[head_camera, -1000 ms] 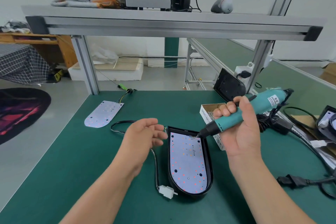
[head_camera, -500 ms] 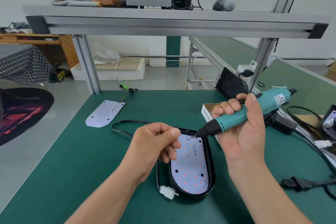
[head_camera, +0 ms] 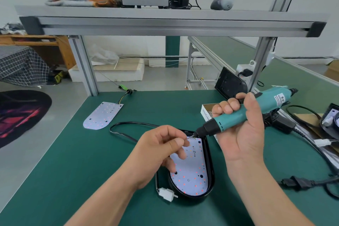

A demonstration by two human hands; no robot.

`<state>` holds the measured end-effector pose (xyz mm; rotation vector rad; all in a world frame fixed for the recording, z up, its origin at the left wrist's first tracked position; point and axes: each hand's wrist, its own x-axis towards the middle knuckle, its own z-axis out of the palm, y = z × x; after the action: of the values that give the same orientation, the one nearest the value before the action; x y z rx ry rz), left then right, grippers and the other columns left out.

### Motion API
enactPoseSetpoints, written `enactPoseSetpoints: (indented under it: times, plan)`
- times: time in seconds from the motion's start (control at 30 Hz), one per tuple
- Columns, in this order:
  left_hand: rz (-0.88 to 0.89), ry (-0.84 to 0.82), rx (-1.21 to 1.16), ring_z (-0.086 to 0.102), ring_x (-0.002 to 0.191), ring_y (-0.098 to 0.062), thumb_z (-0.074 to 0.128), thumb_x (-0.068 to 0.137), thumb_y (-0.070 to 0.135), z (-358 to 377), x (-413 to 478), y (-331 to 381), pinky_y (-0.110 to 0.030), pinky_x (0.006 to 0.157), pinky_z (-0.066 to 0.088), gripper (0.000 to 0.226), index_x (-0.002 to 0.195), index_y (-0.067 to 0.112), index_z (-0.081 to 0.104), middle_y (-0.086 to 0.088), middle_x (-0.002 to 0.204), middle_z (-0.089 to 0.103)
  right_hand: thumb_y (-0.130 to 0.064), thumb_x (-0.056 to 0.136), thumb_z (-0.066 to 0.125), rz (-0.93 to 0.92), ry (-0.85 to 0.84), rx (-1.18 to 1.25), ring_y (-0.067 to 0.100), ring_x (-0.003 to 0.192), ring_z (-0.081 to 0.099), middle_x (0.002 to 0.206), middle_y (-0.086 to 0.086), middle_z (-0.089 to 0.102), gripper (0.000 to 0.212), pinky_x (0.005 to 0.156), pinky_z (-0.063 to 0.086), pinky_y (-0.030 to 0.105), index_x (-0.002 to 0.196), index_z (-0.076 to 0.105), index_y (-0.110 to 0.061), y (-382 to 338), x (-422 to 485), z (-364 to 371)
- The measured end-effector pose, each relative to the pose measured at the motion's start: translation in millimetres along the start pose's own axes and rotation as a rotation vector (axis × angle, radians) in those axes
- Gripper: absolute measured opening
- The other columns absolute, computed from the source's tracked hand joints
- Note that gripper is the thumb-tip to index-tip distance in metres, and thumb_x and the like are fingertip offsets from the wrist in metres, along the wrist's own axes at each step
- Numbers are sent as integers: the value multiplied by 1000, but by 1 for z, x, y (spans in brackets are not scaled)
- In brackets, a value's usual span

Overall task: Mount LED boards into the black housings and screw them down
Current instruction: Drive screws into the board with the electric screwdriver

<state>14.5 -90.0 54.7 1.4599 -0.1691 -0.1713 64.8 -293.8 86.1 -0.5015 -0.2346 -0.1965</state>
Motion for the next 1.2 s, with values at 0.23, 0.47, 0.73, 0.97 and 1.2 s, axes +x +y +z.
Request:
enactPoseSetpoints:
  times: [0.23, 0.47, 0.73, 0.97, 1.2]
  plan:
    - [-19, 46, -96, 74, 76, -26, 79, 82, 15, 0, -2, 5, -28, 58, 58, 12, 94, 13, 82, -17, 91, 76, -28, 105, 61, -7, -20, -3, 13, 67, 48, 76, -5, 48, 16, 73, 48, 29, 93, 66, -18, 0, 0, 1]
    - [-88, 62, -244, 80, 85, -30, 78, 80, 9, 7, -4, 10, -28, 62, 62, 12, 88, 16, 83, -21, 98, 78, -29, 105, 61, -18, -32, -29, 13, 68, 47, 76, -5, 48, 18, 75, 48, 29, 90, 65, -20, 1, -2, 2]
    - [-98, 68, -277, 81, 88, -31, 80, 79, 8, 7, -4, 11, -28, 64, 63, 11, 88, 15, 83, -25, 101, 78, -28, 105, 60, -14, -28, -44, 12, 68, 47, 75, -5, 49, 18, 76, 46, 29, 90, 64, -20, 2, -3, 3]
    - [-99, 83, -280, 80, 88, -32, 80, 78, 7, 9, -4, 11, -28, 64, 63, 10, 86, 14, 82, -26, 101, 77, -29, 105, 60, -10, -29, -34, 12, 68, 46, 75, -5, 48, 17, 75, 46, 29, 91, 63, -20, 3, -3, 3]
    - [-99, 91, -265, 80, 89, -33, 80, 78, 6, 10, -4, 10, -29, 65, 63, 10, 86, 12, 80, -25, 100, 77, -28, 105, 59, -9, -30, -48, 12, 67, 47, 75, -6, 48, 19, 76, 47, 28, 89, 65, -21, 4, -3, 2]
